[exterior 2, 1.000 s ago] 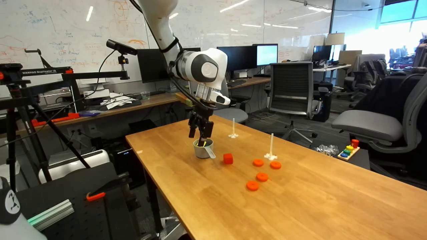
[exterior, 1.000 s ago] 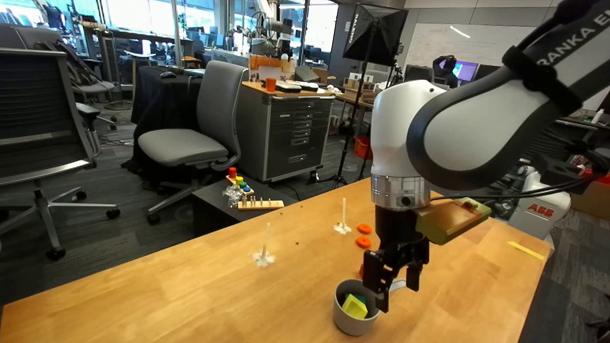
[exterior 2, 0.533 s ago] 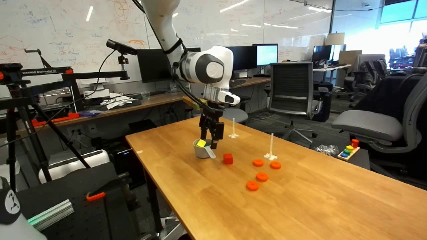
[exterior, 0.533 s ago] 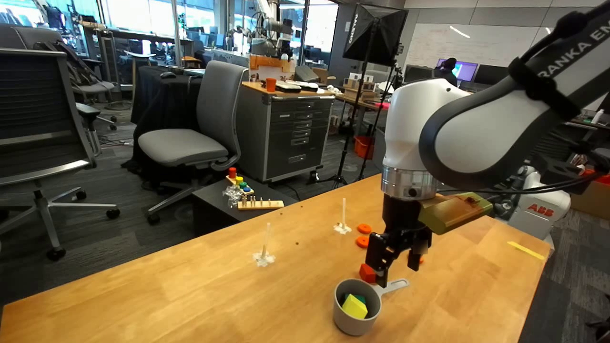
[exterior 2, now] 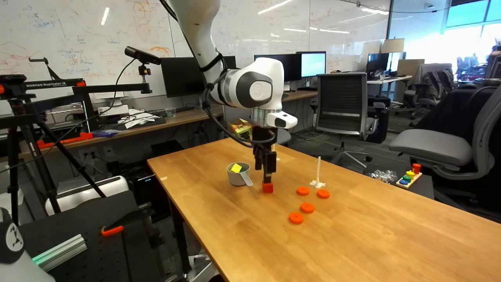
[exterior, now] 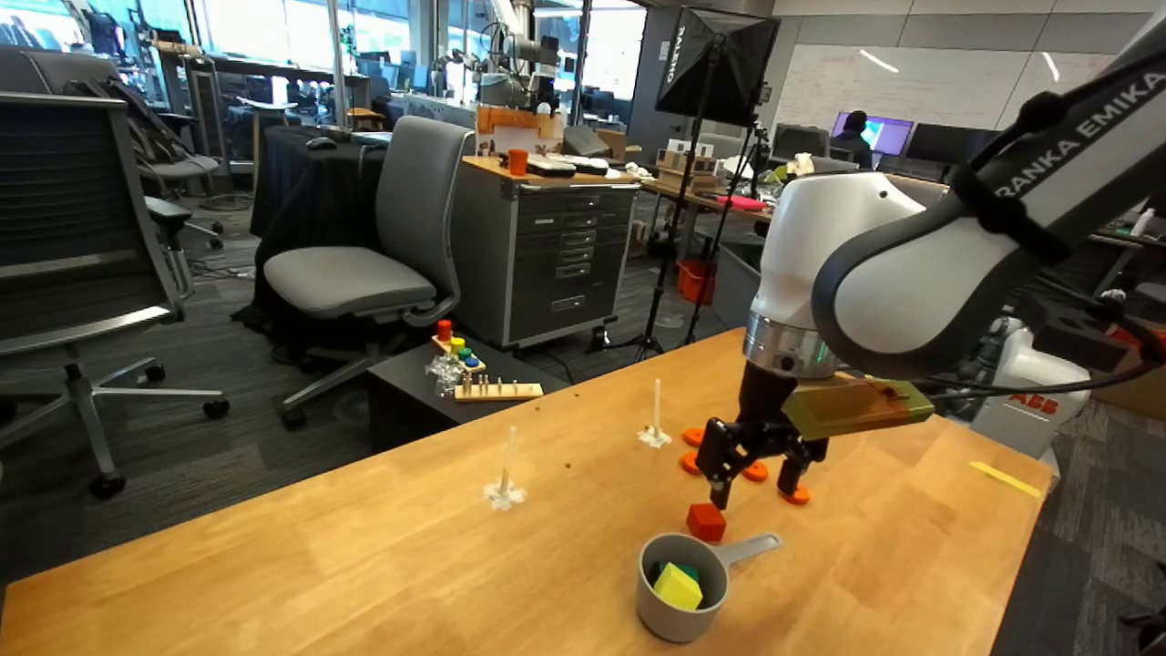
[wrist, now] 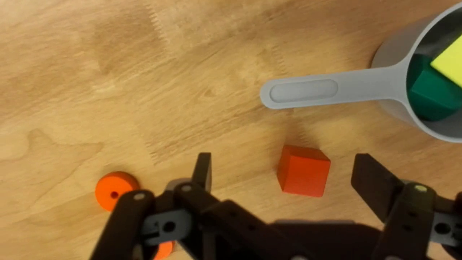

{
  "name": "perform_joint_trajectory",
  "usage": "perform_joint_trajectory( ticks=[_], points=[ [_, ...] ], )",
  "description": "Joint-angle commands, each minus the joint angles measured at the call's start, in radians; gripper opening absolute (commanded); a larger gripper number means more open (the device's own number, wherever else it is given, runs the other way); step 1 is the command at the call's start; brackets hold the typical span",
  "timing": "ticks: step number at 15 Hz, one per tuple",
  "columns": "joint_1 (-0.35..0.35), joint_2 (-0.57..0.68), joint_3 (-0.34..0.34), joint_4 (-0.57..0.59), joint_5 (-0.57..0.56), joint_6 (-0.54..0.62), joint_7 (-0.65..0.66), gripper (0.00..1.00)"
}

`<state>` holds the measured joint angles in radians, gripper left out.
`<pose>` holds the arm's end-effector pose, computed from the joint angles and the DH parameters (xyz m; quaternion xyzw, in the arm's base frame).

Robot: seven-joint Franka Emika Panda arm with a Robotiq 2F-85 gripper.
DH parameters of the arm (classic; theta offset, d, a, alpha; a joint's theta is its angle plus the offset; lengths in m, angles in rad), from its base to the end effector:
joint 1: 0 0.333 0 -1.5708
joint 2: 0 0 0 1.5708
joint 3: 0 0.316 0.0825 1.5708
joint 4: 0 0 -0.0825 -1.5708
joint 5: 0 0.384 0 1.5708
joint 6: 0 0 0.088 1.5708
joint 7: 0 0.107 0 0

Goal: Place the green block, yellow block and then the orange block in the grey measuring cup

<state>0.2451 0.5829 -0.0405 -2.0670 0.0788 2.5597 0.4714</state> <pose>0.5632 0.1152 0.1376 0.9855 -0.1635 -0.0449 0.0064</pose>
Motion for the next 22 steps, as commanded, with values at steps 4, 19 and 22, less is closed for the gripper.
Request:
perform_joint_trajectory(
  ticks=[4,19,22],
  points=[
    [0.01,0.067,-0.001,0.025,0.01,0.122,0.035,1.0],
    [-0.02,0.208,0.045,0.196,0.06,0.103,-0.013,0.18],
    [-0.042,0.199,0.066,0.196,0.084,0.097,-0.028,0.17]
  ],
)
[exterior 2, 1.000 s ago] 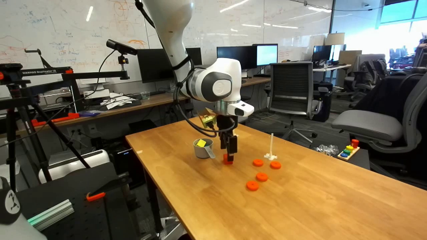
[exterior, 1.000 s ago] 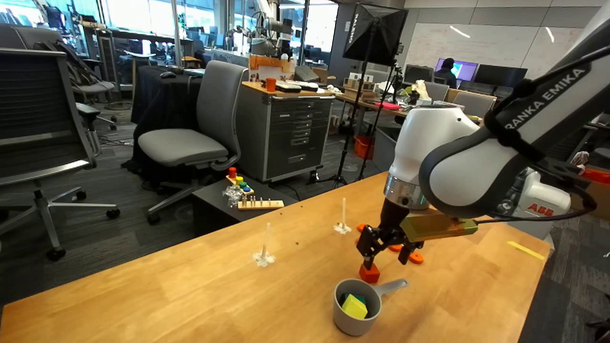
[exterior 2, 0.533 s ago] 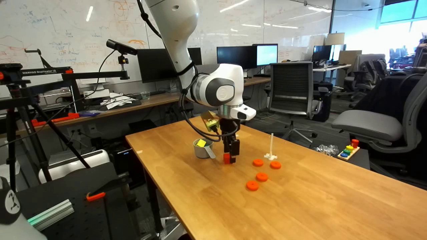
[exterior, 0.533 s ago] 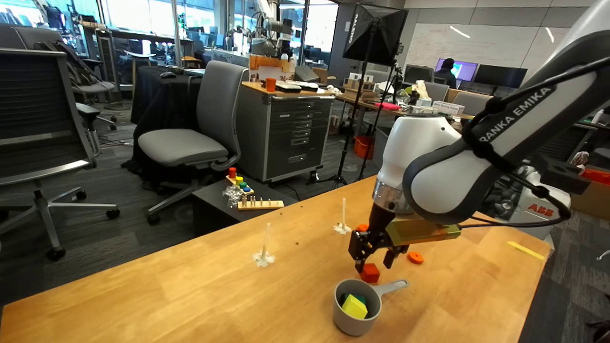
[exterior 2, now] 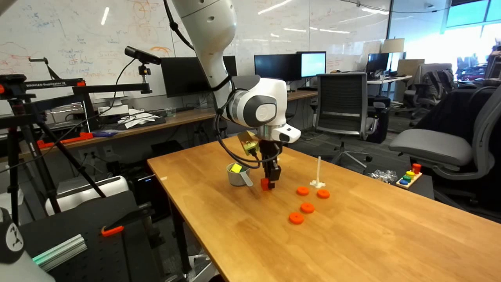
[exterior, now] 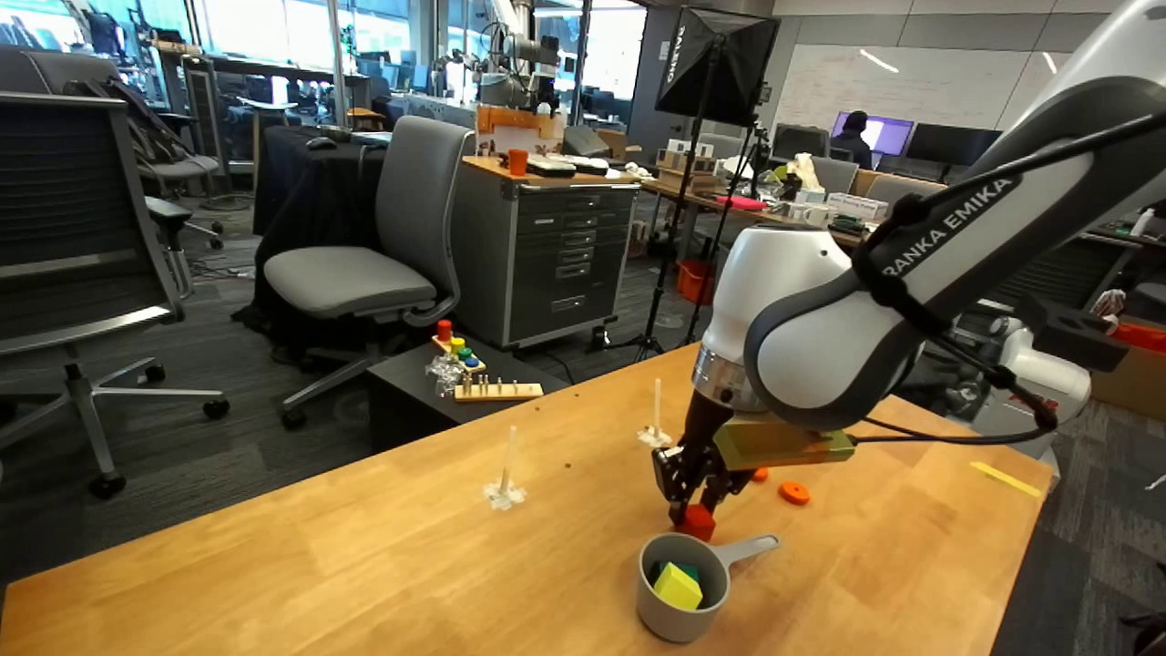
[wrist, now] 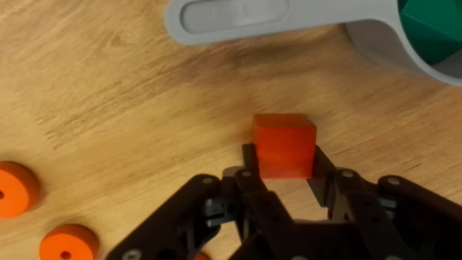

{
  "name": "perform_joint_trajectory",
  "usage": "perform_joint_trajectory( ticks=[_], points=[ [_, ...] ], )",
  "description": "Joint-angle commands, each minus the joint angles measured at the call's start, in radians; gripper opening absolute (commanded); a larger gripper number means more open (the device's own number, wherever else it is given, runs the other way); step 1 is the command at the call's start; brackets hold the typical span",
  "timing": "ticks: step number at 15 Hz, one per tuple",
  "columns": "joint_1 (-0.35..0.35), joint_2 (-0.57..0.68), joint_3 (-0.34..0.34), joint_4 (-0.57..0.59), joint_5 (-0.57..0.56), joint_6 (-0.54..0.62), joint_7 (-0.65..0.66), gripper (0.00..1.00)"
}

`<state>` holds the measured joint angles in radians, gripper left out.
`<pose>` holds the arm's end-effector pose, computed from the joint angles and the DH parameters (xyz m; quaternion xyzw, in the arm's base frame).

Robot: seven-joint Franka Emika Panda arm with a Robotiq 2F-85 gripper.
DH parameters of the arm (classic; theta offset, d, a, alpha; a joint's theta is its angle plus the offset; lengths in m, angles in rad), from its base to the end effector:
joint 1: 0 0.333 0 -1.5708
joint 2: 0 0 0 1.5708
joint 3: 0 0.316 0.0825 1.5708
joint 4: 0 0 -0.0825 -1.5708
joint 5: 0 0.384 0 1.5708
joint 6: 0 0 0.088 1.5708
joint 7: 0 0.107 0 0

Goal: Place the green block, yellow block and then the orange block in the grey measuring cup

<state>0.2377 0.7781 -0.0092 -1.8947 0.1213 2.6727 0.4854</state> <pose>0.6003 0.1359 0.0878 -0.9833 0.1802 0.0083 0.0227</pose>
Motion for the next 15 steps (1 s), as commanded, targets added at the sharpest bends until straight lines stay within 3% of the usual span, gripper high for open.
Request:
perform_joint_trajectory(
  ticks=[1,15],
  points=[
    [-0.041,0.001,0.043,0.026,0.048,-0.021,-0.05,0.17],
    [0.017,-0.145,0.083,-0.01,0.045,-0.047,-0.036,0.15]
  ],
)
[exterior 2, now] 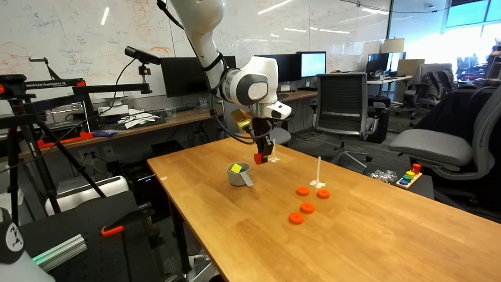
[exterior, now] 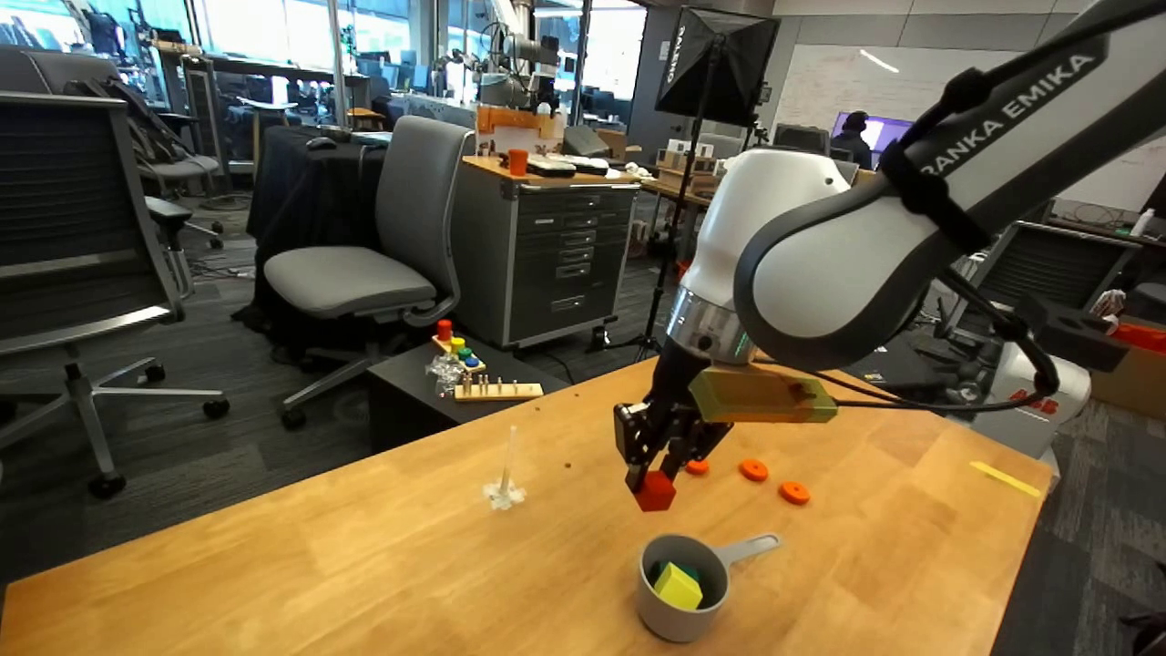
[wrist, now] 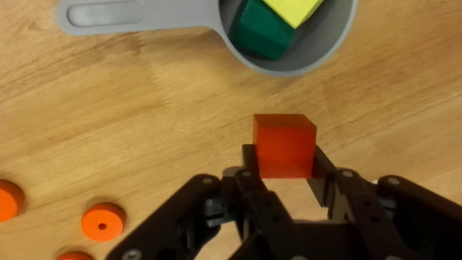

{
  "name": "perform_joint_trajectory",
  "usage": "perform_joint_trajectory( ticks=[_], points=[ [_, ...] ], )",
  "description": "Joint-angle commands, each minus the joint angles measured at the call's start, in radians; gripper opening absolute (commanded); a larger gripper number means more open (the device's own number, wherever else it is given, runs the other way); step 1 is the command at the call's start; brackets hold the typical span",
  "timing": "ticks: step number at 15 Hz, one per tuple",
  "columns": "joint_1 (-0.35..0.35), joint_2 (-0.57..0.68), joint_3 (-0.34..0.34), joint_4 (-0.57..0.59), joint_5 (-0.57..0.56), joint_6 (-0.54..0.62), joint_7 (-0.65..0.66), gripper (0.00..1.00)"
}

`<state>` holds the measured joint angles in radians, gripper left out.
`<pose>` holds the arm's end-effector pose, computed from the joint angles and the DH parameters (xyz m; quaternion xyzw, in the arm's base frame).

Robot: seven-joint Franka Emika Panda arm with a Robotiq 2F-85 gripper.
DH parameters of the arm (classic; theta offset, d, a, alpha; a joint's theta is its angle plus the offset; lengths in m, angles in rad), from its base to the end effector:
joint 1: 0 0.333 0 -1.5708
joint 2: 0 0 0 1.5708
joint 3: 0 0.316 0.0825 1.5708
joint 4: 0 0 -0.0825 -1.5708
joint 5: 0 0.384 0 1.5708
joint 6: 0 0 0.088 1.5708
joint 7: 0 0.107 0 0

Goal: Place the green block, yellow block and then the orange block in the grey measuring cup

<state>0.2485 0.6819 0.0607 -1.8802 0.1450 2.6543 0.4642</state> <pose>0.6113 0.1892 0.1522 -0.9865 0.1468 -0.0213 0.0687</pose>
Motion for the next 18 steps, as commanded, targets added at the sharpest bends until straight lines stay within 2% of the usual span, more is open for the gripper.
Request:
perform_joint_trajectory(
  ticks=[1,5,18],
  points=[
    [-0.013,-0.053,0.041,-0.022,0.037,-0.048,-0.044,0.15],
    [-0.025,-0.059,0.085,-0.028,0.075,-0.088,-0.071,0.15],
    [-0.064,-0.09,0.121,-0.077,0.176,-0.151,-0.125,0.14]
  ],
)
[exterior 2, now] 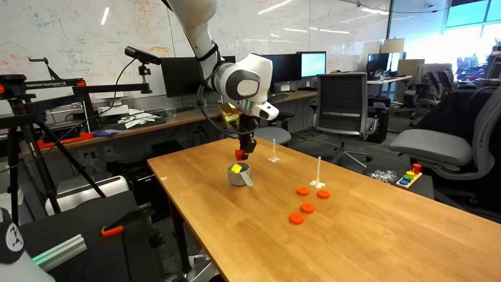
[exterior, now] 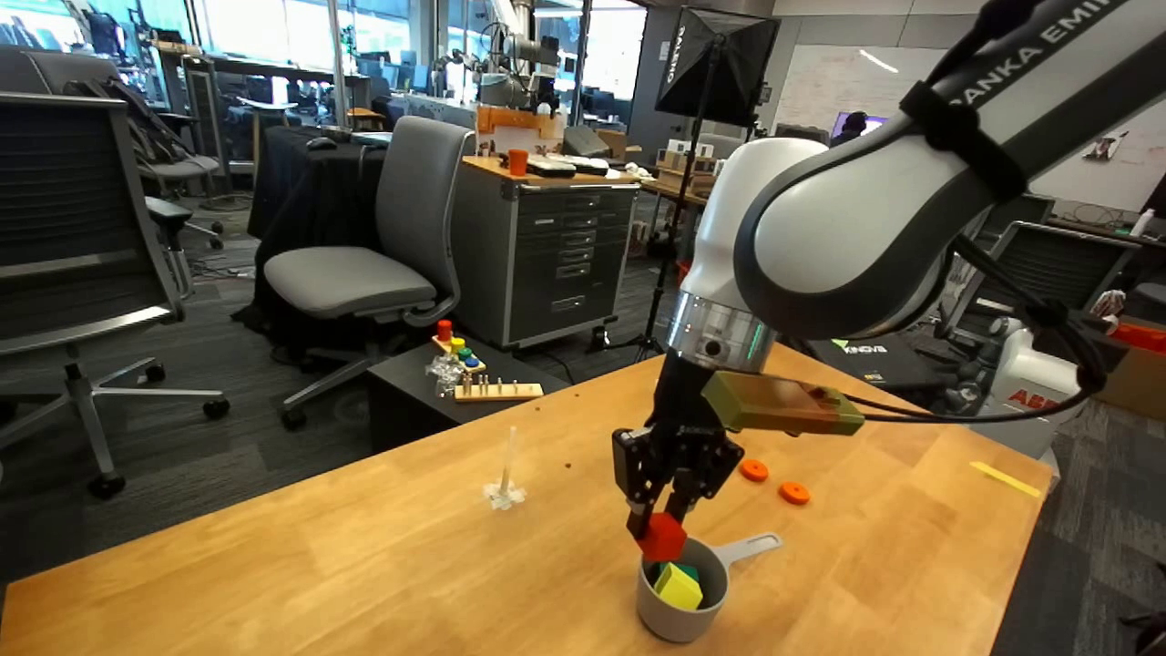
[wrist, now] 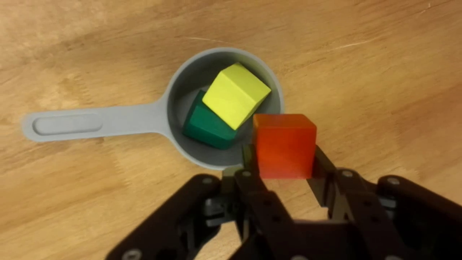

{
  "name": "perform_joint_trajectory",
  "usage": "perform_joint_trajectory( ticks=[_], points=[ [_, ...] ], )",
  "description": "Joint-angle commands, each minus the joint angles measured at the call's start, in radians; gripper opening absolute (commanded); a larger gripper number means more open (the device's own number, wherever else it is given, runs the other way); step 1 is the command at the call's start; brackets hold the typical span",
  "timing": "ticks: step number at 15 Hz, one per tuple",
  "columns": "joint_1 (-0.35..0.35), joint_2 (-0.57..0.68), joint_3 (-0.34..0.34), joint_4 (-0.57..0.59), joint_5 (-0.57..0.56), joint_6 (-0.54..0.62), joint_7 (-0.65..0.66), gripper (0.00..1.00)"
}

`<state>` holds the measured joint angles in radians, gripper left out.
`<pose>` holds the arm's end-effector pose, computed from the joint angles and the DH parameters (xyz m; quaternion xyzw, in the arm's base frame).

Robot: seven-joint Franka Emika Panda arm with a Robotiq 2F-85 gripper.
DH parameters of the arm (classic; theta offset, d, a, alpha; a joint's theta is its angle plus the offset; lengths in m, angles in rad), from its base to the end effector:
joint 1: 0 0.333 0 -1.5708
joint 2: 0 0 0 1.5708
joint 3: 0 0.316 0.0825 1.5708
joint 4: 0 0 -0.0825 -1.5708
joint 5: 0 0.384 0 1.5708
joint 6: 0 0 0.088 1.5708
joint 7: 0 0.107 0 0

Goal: Place the green block, yellow block and then the orange block in the grey measuring cup

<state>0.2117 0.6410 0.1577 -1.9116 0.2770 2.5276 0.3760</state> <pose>0.5832 0.2198 0.1583 -0.9833 0.1315 0.0575 0.1119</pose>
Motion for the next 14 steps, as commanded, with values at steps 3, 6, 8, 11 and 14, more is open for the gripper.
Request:
perform_joint_trajectory(
  ticks=[3,6,8,11,14],
  points=[
    [-0.022,-0.064,0.013,-0.072,0.043,-0.029,-0.032,0.63],
    [-0.023,-0.076,0.009,-0.099,0.041,-0.021,-0.031,0.77],
    [-0.024,-0.087,0.004,-0.115,0.04,-0.023,-0.026,0.93],
    [-0.022,-0.095,-0.014,-0.125,0.035,-0.042,0.004,1.0],
    [-0.014,-0.058,-0.02,-0.1,0.021,-0.026,-0.002,1.0]
  ],
)
